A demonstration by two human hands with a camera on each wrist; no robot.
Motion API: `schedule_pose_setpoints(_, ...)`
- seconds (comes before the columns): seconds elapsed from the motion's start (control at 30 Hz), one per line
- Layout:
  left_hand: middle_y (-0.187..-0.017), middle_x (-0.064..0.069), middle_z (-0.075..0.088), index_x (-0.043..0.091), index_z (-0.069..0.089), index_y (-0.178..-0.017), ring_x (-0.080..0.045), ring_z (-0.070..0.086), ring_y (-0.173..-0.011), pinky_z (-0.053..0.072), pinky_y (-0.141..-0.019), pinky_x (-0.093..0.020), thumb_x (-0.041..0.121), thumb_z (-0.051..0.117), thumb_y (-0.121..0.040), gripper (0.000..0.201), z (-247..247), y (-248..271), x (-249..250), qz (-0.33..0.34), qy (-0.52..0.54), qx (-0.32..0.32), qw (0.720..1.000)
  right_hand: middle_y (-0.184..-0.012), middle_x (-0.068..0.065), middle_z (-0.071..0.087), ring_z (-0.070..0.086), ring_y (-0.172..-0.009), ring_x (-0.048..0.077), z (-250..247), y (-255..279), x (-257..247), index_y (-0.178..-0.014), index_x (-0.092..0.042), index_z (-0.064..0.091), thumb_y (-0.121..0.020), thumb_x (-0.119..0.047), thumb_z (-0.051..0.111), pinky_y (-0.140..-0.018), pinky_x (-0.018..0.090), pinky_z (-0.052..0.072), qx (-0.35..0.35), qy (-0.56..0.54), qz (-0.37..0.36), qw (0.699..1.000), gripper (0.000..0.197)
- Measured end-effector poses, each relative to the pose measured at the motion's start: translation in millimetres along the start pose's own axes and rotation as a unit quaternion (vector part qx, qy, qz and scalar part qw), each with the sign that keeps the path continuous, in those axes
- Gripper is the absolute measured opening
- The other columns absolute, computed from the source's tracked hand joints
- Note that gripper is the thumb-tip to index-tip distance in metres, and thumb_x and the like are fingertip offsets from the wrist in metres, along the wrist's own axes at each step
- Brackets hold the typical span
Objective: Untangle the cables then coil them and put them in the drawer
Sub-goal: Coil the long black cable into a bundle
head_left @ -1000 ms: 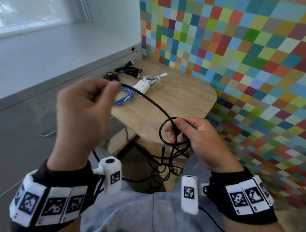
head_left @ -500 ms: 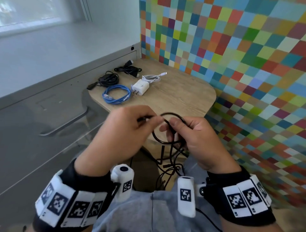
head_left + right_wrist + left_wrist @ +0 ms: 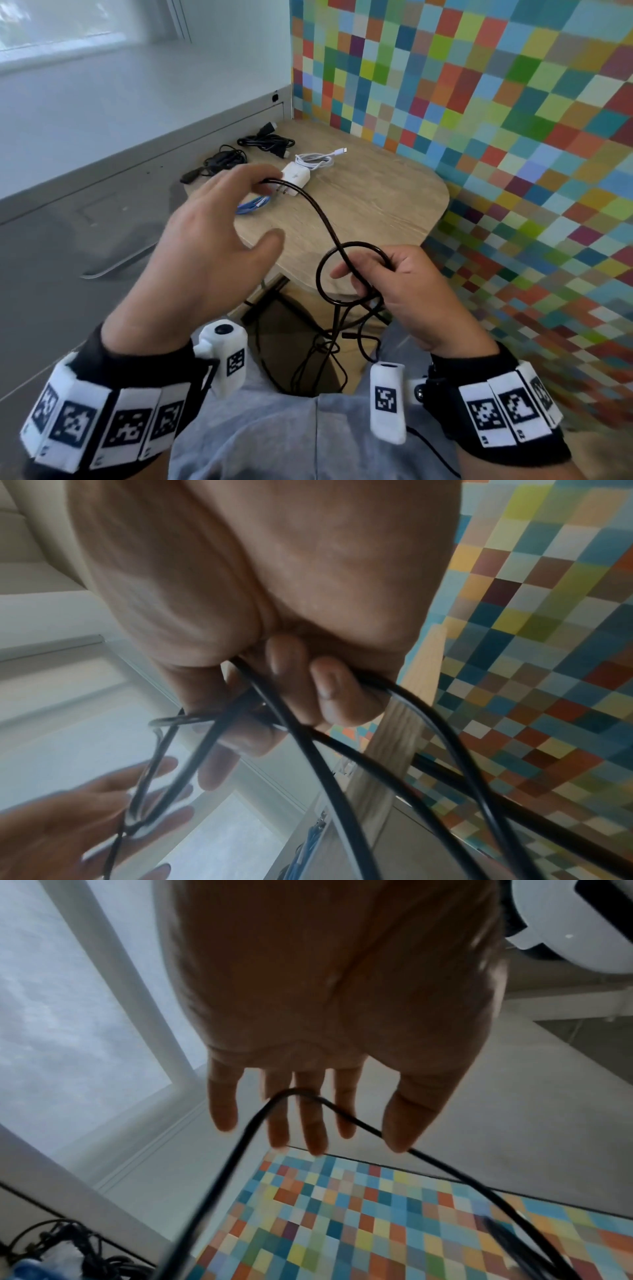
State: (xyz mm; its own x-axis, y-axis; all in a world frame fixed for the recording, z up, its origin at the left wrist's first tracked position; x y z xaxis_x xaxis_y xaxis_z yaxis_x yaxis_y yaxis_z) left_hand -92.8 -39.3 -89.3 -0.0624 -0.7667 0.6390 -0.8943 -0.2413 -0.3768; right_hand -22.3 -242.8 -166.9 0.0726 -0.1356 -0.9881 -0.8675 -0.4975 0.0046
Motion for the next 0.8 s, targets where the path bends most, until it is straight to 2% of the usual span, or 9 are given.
schedule_pose_setpoints(0.07,-0.143,0.009,0.05,0.039,0.065,-0.127,-0.017,0.045,-0.138,0.037,-0.116,-0.047,0.038,0.068,-0.079,0.048,4.0,2.4,10.4,0.054,-0.051,0.0,0.997,-0.066,0.001,0.055,0.053,-0.066,0.009,1.4,0.0,-0.6,-0.086,-0.019,0.083,-0.1,-0.037,0.062,-0.073,0.03,0.045,0.002,0.01,-0.001,1.0,0.031)
schedule_pose_setpoints(0.13,-0.135,0.006,0.055,0.036,0.072,-0.116,-0.02,0.049,-0.134,0.041,-0.109,-0.057,0.04,0.071,-0.081,0.035,10.5,4.6,18.5,0.107,-0.052,-0.013,0.993,-0.066,0.0,0.056,0.054,-0.066,0.009,2.5,-0.8,-0.4,-0.084,-0.018,0.082,-0.103,-0.032,0.062,-0.072,0.03,0.044,0.004,0.026,0.0,1.0,0.031)
schedule_pose_setpoints(0.2,-0.108,0.014,0.063,0.036,0.077,-0.099,-0.01,0.061,-0.106,0.051,-0.092,-0.046,0.038,0.078,-0.082,0.017,25.9,8.8,25.5,0.149,-0.022,-0.07,0.986,-0.065,0.005,0.057,0.052,-0.065,0.012,4.7,-0.8,0.1,-0.081,-0.013,0.079,-0.104,-0.032,0.062,-0.069,0.034,0.042,-0.006,0.033,-0.003,0.999,0.034)
schedule_pose_setpoints(0.3,-0.088,0.018,0.054,0.039,0.077,-0.091,-0.001,0.055,-0.079,0.046,-0.072,-0.028,0.043,0.084,-0.08,0.014,45.3,14.0,25.7,0.137,-0.019,-0.124,0.983,-0.074,0.011,0.07,0.061,-0.072,0.016,6.2,-0.1,0.1,-0.087,-0.01,0.078,-0.106,-0.031,0.059,-0.073,0.039,0.049,-0.012,0.013,-0.008,1.0,0.034)
schedule_pose_setpoints(0.4,-0.083,0.018,0.048,0.039,0.074,-0.086,0.002,0.049,-0.07,0.042,-0.064,-0.026,0.048,0.078,-0.08,0.012,50.6,12.8,19.5,0.115,-0.05,-0.1,0.987,-0.072,0.003,0.069,0.064,-0.069,0.006,3.0,1.7,-3.2,-0.095,-0.015,0.082,-0.106,-0.027,0.055,-0.068,0.019,0.048,-0.007,-0.016,-0.009,1.0,0.03)
schedule_pose_setpoints(0.5,-0.089,0.015,0.051,0.033,0.066,-0.086,-0.007,0.053,-0.077,0.047,-0.069,-0.03,0.048,0.066,-0.088,0.016,40.3,7.8,15.5,0.11,-0.05,-0.031,0.992,-0.077,0.002,0.072,0.065,-0.073,0.004,-4.4,1.2,-4.6,-0.099,-0.014,0.081,-0.106,-0.027,0.054,-0.075,0.024,0.046,0.004,-0.022,-0.018,1.0,0.031)
schedule_pose_setpoints(0.63,-0.092,-0.002,0.068,0.038,0.055,-0.089,-0.024,0.068,-0.086,0.053,-0.074,-0.032,0.033,0.063,-0.095,0.011,-6.7,-3.7,-13.6,0.001,0.158,0.165,0.974,-0.081,0.001,0.072,0.068,-0.082,0.009,-17.1,0.6,3.3,-0.099,-0.017,0.081,-0.107,-0.031,0.054,-0.084,0.041,0.049,0.019,-0.021,-0.005,1.0,0.032)
schedule_pose_setpoints(0.7,-0.092,-0.006,0.072,0.035,0.06,-0.09,-0.026,0.072,-0.088,0.058,-0.08,-0.046,0.023,0.066,-0.096,0.015,-11.7,-6.7,-23.4,-0.033,0.205,0.162,0.965,-0.077,-0.006,0.071,0.068,-0.082,0.005,-17.3,0.1,4.4,-0.098,-0.005,0.079,-0.108,-0.025,0.054,-0.083,0.039,0.049,0.02,-0.017,-0.001,1.0,0.033)
schedule_pose_setpoints(0.8,-0.102,0.007,0.072,0.031,0.068,-0.098,-0.008,0.069,-0.098,0.055,-0.093,-0.03,0.007,0.07,-0.09,0.025,-4.3,-1.7,-11.9,0.002,0.151,0.112,0.982,-0.072,-0.004,0.069,0.068,-0.079,0.006,-12.2,-2.5,2.8,-0.085,-0.002,0.075,-0.106,-0.018,0.056,-0.078,0.03,0.049,0.027,0.009,-0.014,0.999,0.032)
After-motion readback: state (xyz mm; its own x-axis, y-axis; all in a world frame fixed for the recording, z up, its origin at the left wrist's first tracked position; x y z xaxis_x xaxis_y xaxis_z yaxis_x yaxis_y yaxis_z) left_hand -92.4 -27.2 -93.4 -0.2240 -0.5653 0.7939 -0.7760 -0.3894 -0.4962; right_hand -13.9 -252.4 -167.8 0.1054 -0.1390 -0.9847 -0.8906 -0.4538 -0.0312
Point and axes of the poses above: each hand's wrist, its own y-axis away from the middle knuckle, its own z-axis out of the palm, x = y × z, the point moved 6 cm from there along -y, towards the middle knuckle
